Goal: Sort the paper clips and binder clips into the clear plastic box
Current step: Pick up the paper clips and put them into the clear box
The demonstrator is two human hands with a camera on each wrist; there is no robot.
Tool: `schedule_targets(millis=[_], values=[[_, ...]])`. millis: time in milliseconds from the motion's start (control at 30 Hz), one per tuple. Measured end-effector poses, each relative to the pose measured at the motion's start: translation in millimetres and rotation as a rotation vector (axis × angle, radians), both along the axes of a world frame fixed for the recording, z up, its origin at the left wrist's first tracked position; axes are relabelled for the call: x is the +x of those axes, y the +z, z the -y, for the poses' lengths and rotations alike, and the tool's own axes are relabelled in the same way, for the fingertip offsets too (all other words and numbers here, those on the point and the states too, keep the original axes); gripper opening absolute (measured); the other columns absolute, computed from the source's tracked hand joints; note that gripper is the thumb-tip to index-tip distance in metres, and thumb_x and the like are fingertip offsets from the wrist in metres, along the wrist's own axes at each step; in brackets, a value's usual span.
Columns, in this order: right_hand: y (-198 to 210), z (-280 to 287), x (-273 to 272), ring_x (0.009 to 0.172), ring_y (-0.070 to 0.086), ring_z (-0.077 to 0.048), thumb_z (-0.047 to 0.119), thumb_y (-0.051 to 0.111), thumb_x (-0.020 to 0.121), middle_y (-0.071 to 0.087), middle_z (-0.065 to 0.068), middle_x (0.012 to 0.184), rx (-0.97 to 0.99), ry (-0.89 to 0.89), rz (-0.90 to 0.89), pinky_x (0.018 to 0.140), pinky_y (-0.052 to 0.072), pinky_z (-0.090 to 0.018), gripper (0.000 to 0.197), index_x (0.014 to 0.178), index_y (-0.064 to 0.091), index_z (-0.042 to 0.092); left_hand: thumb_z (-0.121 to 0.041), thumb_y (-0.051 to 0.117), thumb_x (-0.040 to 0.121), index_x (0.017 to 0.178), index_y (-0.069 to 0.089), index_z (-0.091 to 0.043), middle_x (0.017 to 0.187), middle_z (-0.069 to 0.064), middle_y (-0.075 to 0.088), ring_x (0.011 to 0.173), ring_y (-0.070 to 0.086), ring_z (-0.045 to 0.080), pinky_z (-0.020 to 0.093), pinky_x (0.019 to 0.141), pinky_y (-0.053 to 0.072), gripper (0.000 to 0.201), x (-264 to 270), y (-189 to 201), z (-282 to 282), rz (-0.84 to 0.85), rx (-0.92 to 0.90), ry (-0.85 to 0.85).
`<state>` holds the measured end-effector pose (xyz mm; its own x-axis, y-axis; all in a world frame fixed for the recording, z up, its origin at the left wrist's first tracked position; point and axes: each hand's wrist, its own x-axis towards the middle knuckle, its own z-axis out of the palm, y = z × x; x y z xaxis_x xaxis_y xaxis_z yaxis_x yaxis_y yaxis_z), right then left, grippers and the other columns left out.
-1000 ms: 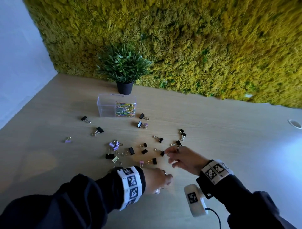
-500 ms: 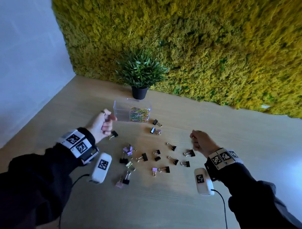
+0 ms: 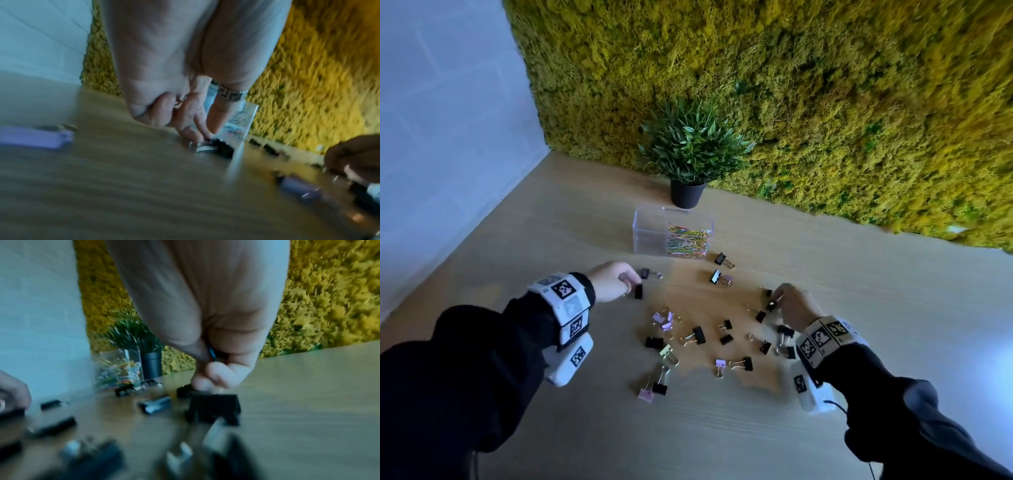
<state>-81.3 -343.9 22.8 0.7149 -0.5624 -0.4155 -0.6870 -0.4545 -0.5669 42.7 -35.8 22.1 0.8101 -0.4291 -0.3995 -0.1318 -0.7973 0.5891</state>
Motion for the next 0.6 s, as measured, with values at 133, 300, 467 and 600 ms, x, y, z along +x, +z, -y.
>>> schedule_targets(millis=[133,300,467,600], values=[[15.9,-8.0,10.4,0.037,0.056,-0.011,-0.005,0.023,0.094,0.059,-0.007,0.066,0.564,-0.144,0.179,0.036,0.038,-0.014,0.031,0.089,0.052,0.006,-0.005,0.041,0.092,0.1,0.063,-0.015,0.081,-0.003,0.059,0.054,0.039,0.008,0.013,0.043,0.029,0.025,-1.5,22.2,-9.4,-0.194,-0.323,0.135],[33.0,-28.0,3.2,0.071,0.073,-0.026,0.003,0.053,0.08,0.072,-0.021,0.087,1.294,-0.299,0.38,0.054,0.059,-0.027,0.018,0.088,0.068,-0.004,-0.032,0.03,0.095,0.106,0.06,-0.011,0.082,0.002,0.063,0.051,0.04,0.008,0.018,0.04,0.028,0.038,7.4,30.2,-57.0,-0.742,-0.747,0.513],[26.8,-52.3,18.6,0.083,0.07,-0.037,0.02,0.048,0.087,0.069,-0.027,0.096,1.466,-0.374,0.366,0.072,0.059,-0.04,0.034,0.103,0.058,-0.009,-0.022,0.036,0.083,0.106,0.061,-0.005,0.081,0.005,0.063,0.056,0.04,0.009,0.018,0.041,0.035,0.038,-1.0,25.7,-63.7,-0.873,-0.891,0.584],[44.7,-68.7,43.4,0.052,0.063,-0.019,0.001,0.072,0.051,0.067,-0.011,0.068,1.431,-0.286,0.281,0.047,0.052,-0.021,0.032,0.081,0.061,0.0,-0.01,0.05,0.07,0.09,0.069,0.0,0.069,0.004,0.056,0.045,0.042,0.009,0.018,0.036,0.033,0.03,-6.5,33.0,-55.4,-0.965,-0.986,0.595]])
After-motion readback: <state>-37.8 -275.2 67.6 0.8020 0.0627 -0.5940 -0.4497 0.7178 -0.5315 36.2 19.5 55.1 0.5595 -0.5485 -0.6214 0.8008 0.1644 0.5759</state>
